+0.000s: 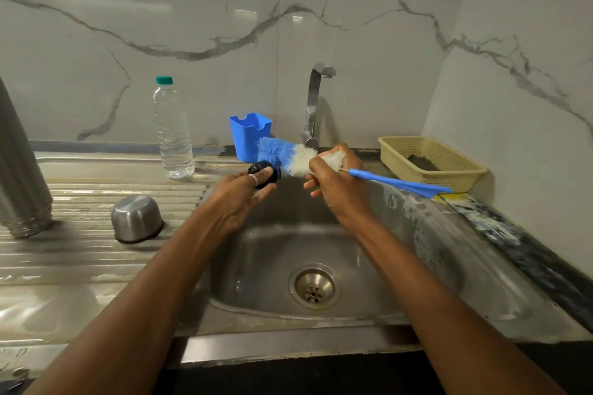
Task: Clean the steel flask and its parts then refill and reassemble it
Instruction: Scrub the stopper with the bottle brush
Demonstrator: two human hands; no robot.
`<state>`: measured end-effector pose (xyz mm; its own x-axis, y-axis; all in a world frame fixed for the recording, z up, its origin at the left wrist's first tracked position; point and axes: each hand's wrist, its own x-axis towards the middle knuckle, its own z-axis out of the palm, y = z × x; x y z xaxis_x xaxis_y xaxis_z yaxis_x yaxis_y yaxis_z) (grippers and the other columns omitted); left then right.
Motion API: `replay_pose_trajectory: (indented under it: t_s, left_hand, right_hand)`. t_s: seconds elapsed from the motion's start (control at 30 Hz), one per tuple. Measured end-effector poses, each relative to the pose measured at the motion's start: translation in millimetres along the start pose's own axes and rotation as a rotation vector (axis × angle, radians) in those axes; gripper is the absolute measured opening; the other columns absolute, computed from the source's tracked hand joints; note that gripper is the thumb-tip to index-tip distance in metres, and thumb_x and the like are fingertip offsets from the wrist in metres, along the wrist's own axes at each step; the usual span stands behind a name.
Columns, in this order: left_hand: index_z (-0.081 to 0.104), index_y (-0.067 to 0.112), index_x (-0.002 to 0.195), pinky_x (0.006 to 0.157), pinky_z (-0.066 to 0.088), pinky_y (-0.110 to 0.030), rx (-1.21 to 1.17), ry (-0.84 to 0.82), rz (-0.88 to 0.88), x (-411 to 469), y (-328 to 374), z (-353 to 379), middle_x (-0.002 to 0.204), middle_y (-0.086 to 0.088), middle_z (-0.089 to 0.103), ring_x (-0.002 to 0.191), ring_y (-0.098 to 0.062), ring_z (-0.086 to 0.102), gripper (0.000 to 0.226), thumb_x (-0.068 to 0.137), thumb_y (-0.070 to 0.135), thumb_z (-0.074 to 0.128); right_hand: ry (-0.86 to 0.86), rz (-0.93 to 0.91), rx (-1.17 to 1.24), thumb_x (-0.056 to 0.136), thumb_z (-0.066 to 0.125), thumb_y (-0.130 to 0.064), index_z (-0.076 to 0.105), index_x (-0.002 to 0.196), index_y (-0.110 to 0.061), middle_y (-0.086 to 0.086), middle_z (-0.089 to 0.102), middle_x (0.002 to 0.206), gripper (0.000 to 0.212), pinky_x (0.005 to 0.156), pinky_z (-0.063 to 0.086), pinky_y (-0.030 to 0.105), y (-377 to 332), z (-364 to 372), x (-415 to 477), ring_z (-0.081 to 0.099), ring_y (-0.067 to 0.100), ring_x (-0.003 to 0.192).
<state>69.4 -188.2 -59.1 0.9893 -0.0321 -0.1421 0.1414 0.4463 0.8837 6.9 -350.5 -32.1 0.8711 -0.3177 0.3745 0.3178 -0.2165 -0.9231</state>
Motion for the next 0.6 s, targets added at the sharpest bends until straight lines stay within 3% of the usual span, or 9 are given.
replay_pose_trajectory:
  t_s: [0.2, 0.47, 0.6]
  left_hand:
    - [0.064, 0.001, 0.123, 0.076, 0.061, -0.033, 0.137, 0.014, 0.036, 3.9, -3.6, -7.6, 0.114, -0.013, 0.074, 0.102, -0.023, 0.074, 0.041, 0.092, 0.026, 0.074]
    - [0.065, 0.003, 0.113, 0.077, 0.061, -0.029, 0.147, 0.013, 0.048, 3.7, 1.4, -3.1, 0.113, -0.015, 0.073, 0.107, -0.025, 0.072, 0.029, 0.093, 0.022, 0.073]
    - [0.064, 0.004, 0.115, 0.076, 0.062, -0.030, 0.152, 0.012, 0.038, 5.2, 1.6, -6.0, 0.113, -0.015, 0.073, 0.104, -0.024, 0.072, 0.032, 0.094, 0.026, 0.072]
  right_hand:
    - [0.031, 0.001, -0.009, 0.088, 0.064, -0.019, 0.059, 0.095, -0.007, 0.011, 0.071, 0.071, 0.015, 0.047, 0.051, 0.026, -10.2, -2.0, -3.4, 0.068, 0.017, 0.053]
    - [0.026, 0.006, -0.019, 0.088, 0.063, -0.020, 0.057, 0.096, -0.007, 0.013, 0.071, 0.076, 0.015, 0.053, 0.055, 0.031, -14.5, -1.3, -5.9, 0.070, 0.014, 0.055]
    - [0.014, -0.005, -0.010, 0.089, 0.062, -0.020, 0.057, 0.096, -0.008, 0.011, 0.071, 0.077, 0.015, 0.050, 0.054, 0.027, -18.5, -1.0, -8.2, 0.071, 0.014, 0.056]
